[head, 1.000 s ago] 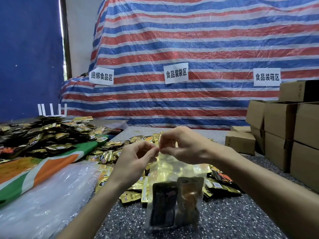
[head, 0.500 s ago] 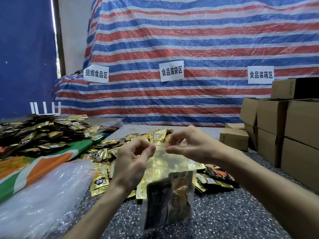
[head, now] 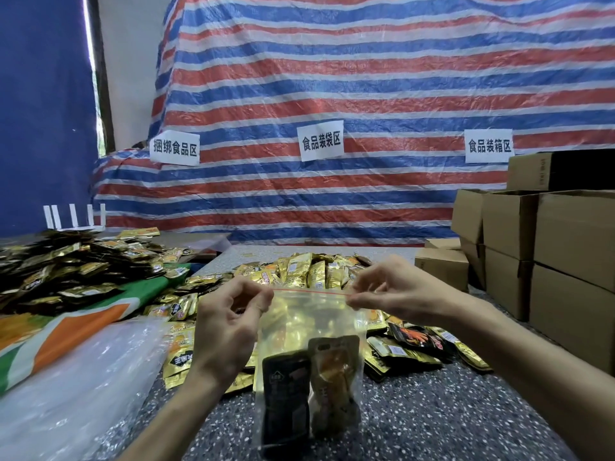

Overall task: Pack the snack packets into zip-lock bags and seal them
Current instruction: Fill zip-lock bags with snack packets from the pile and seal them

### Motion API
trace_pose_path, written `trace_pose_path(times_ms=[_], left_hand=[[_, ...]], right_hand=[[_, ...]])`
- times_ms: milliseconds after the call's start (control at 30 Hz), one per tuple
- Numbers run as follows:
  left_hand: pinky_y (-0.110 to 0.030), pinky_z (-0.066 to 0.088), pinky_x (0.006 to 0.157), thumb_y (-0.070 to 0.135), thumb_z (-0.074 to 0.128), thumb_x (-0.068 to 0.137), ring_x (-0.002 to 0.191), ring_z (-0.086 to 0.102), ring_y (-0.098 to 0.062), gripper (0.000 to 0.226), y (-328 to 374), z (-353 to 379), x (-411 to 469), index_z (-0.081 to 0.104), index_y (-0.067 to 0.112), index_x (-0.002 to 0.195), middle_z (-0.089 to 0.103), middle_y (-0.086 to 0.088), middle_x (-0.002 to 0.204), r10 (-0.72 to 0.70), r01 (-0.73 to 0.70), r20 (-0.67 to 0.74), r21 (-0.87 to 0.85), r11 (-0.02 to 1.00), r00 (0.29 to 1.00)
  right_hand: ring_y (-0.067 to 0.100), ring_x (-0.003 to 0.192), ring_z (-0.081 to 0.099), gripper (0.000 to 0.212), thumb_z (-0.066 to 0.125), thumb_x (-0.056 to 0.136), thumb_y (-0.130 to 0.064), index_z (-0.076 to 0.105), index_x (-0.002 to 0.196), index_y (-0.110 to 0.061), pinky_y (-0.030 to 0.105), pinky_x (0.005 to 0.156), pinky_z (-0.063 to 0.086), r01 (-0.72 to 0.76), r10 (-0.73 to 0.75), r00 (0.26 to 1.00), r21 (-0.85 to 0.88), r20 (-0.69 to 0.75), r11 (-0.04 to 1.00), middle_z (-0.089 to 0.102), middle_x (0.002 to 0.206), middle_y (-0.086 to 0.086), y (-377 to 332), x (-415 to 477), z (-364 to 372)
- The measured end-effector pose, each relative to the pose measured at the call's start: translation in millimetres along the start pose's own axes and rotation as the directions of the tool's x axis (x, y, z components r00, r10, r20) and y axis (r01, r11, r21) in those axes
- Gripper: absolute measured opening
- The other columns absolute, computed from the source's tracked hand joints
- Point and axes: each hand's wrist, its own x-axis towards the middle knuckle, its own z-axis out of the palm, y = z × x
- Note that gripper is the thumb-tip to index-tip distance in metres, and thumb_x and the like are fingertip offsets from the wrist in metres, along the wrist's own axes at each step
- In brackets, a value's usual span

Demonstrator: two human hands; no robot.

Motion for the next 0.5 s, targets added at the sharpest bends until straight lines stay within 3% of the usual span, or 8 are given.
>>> trace_pose_path(times_ms=[200, 333, 500], left_hand=[[-0.017, 0.05, 0.057, 0.004, 0.069, 0.089, 0.065, 0.064, -0.011, 0.019, -1.9, -1.4, 1.9, 0.069, 0.017, 0.075, 0.07, 0.0, 0.072, -0.018, 0.019, 0.006, -0.021, 1.0, 1.0], [-0.024, 0.054, 0.059, 0.004, 0.07, 0.088, 0.065, 0.065, -0.012, 0.022, -0.3, -0.9, 4.2, 0.07, 0.02, 0.073, 0.07, -0.002, 0.071, -0.017, 0.017, 0.006, -0.025, 1.0, 1.0], [-0.04, 0.057, 0.061, 0.011, 0.07, 0.088, 0.067, 0.067, -0.013, 0.019, 7.5, 3.9, 5.5, 0.071, 0.025, 0.074, 0.071, 0.0, 0.073, -0.034, 0.035, 0.028, -0.02, 0.999, 0.999]], right_hand=[[-0.007, 0.076, 0.062, 0.011, 0.072, 0.09, -0.023, 0.077, 0.094, -0.015, 0.011, 0.066, 0.045, 0.0, 0.002, 0.999, 0.044, -0.046, 0.999, 0.073, 0.087, -0.009, 11.0, -14.3, -7.9], [0.0, 0.087, 0.066, 0.007, 0.072, 0.09, -0.021, 0.078, 0.092, -0.019, 0.013, 0.075, 0.049, 0.016, -0.013, 0.997, 0.041, -0.082, 0.999, 0.075, 0.093, -0.012, 18.0, -23.4, -13.0], [0.003, 0.08, 0.068, 0.008, 0.074, 0.089, -0.023, 0.076, 0.083, -0.028, 0.018, 0.076, 0.053, 0.021, -0.015, 0.989, 0.045, -0.145, 0.999, 0.075, 0.085, -0.014, 22.4, -33.9, -16.7]])
